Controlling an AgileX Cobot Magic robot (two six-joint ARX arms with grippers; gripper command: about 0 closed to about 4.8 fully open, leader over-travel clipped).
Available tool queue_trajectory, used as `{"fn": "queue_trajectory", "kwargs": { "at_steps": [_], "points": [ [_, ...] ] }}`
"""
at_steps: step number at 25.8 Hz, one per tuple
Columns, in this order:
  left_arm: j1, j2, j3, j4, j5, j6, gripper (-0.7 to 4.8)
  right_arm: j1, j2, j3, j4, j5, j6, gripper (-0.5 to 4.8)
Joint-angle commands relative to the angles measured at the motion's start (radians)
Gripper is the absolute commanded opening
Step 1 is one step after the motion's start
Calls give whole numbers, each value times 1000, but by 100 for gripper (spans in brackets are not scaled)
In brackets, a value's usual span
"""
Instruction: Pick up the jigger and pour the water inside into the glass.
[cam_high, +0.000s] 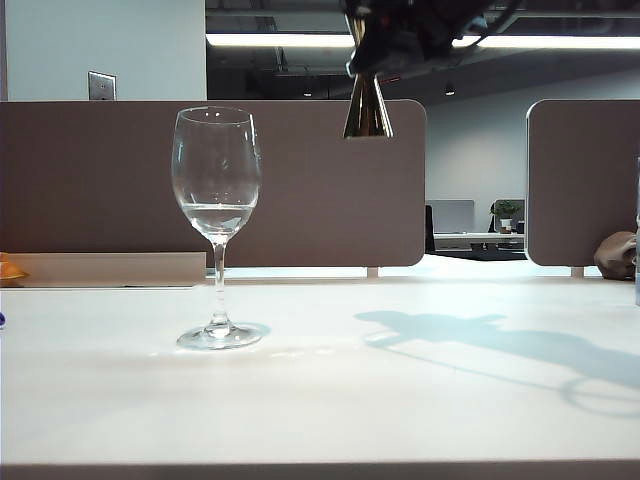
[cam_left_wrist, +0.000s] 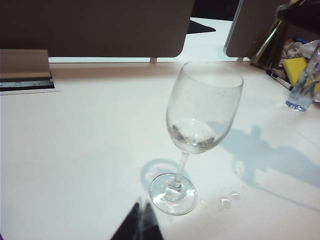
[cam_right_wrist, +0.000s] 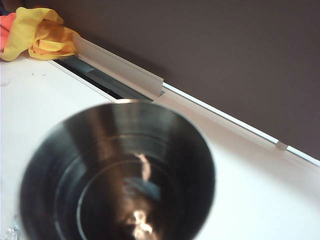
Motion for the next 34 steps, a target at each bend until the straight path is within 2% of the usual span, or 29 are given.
{"fn": "queue_trajectory", "kwargs": {
  "at_steps": [1, 14, 22, 34],
  "points": [
    [2, 0, 9, 19, -6, -1, -6, 3, -6, 43, -42, -1, -37, -1],
    [2, 0, 9, 50, -6, 2, -6, 54, 11, 82, -95, 64, -61, -1],
    [2, 0, 9, 51, -6, 2, -6, 88, 39, 85, -117, 144, -145, -1],
    [2, 0, 9, 53, -6, 2, -6, 122, 95, 107, -92, 169, -167, -1]
  ]
}}
